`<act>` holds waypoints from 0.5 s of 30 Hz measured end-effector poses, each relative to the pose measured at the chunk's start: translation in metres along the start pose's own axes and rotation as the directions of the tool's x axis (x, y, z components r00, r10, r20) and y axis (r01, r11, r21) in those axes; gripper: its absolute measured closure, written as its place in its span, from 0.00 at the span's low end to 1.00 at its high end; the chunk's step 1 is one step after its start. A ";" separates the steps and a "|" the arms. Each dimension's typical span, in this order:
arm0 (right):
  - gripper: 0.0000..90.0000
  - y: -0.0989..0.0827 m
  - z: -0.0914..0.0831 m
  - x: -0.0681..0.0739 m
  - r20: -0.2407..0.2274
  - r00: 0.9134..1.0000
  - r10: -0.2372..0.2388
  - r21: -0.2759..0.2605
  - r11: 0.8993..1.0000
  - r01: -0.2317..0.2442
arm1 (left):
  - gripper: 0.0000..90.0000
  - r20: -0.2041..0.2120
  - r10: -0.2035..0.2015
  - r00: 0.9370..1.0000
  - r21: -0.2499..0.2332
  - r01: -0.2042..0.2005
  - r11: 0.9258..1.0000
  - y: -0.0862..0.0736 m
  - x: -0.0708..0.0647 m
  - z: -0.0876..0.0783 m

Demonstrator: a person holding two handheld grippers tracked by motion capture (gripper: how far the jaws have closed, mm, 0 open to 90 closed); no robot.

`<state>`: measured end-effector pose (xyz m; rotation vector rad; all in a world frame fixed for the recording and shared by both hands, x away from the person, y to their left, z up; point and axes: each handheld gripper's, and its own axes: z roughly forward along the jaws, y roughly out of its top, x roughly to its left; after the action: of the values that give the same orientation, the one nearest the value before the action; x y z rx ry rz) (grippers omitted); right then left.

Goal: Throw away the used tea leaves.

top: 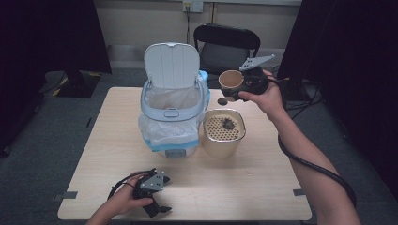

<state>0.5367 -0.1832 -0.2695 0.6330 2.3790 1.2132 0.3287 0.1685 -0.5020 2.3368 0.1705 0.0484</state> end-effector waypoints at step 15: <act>0.30 0.018 -0.001 0.002 -0.027 1.000 0.002 0.003 1.000 -0.002 | 0.00 0.000 0.000 1.000 0.000 0.000 1.000 0.000 0.000 0.000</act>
<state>0.5385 -0.1729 -0.2541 0.6234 2.4030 1.2269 0.3287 0.1685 -0.5020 2.3363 0.1709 0.0483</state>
